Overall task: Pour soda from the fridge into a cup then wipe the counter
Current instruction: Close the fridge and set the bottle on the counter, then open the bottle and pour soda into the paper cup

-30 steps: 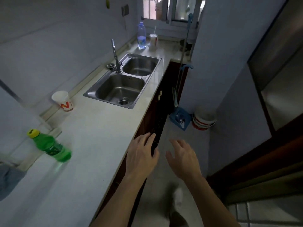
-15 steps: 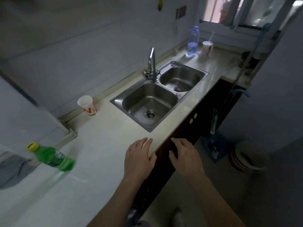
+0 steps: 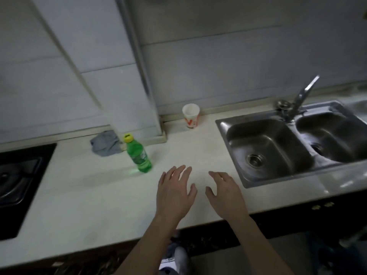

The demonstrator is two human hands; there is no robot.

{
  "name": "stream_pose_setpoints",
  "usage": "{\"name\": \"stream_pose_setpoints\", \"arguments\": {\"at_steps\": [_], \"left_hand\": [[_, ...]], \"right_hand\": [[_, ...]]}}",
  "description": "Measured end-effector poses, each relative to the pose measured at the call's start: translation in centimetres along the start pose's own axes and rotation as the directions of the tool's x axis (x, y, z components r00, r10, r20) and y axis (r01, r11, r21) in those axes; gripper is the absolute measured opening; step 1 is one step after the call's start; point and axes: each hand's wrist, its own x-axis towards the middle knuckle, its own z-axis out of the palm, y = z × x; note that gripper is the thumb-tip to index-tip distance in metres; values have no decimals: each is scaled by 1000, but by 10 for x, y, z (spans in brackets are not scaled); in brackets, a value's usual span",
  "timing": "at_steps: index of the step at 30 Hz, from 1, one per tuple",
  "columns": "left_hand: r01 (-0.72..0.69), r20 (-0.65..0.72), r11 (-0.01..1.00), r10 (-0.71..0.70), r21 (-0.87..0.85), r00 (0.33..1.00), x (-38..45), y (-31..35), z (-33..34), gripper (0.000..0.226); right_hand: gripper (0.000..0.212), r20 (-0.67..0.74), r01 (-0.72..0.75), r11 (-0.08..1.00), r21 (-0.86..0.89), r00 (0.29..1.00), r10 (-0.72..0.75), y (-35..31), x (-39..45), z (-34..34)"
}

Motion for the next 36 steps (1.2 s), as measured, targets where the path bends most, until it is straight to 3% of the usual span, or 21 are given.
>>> {"name": "stream_pose_setpoints", "arguments": {"at_steps": [6,17,31,36], "left_hand": [[92,-7,994,-93,-59,996,28,-37,-6,53],[95,-9,983,-98,-156,995,118,-58,1,53],[281,53,950,-276,-136,960,284,-63,80,80],[354,104,909,-339,-219,935,330,-77,117,101]], "right_hand": [[48,55,81,996,-40,995,-79,-24,46,19],[48,78,19,996,-92,997,-12,0,131,22],[66,326,193,973,-123,934,-144,108,312,81],[74,323,223,968,-114,930,-176,122,358,114]]}}
